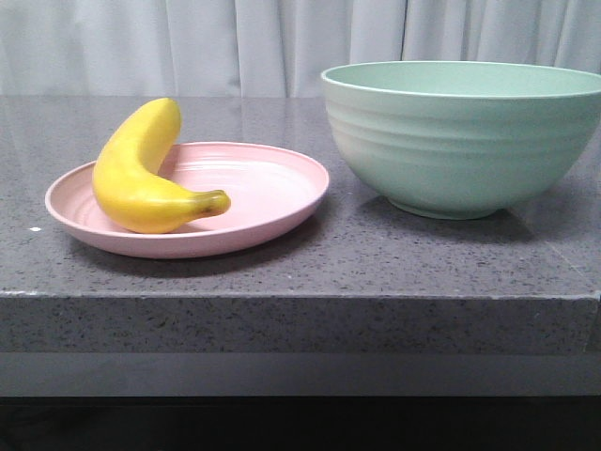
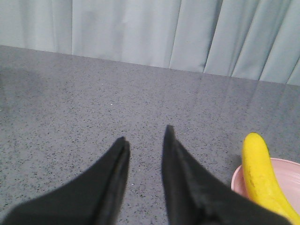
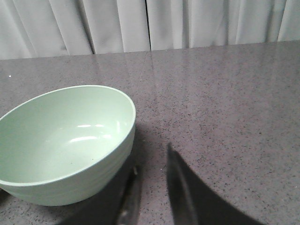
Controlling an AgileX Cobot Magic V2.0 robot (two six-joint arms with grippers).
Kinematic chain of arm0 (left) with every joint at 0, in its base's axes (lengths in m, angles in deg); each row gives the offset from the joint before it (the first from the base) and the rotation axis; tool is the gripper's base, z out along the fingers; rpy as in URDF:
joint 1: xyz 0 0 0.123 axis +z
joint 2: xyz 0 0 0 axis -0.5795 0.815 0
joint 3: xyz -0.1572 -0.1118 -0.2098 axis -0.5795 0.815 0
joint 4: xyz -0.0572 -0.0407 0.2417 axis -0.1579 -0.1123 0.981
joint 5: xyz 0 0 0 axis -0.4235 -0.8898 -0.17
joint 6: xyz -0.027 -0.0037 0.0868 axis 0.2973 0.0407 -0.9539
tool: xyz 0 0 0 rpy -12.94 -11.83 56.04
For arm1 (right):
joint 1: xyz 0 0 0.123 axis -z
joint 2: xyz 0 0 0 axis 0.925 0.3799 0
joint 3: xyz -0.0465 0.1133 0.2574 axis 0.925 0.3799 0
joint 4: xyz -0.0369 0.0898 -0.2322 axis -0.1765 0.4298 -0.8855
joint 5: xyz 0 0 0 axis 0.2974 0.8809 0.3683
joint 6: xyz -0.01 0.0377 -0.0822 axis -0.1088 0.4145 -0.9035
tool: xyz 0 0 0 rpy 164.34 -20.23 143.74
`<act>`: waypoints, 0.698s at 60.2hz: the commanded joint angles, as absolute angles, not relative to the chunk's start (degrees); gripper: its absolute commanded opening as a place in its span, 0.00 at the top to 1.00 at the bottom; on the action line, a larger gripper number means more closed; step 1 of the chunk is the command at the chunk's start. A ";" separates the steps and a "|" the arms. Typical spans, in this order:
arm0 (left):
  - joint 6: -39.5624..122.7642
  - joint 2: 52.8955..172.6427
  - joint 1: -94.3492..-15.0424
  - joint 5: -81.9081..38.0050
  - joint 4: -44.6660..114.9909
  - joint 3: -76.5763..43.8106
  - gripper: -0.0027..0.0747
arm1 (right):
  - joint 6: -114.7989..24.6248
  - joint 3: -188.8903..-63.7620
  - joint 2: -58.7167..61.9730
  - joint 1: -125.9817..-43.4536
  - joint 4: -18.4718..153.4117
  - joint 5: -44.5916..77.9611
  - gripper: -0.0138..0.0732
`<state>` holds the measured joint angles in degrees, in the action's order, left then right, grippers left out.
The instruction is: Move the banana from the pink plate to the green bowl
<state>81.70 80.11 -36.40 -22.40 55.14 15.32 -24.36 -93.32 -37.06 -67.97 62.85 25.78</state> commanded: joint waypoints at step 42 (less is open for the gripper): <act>79.37 113.82 -56.96 -46.83 41.15 -9.79 0.24 | -24.29 -94.45 -36.04 -67.82 63.43 19.57 0.12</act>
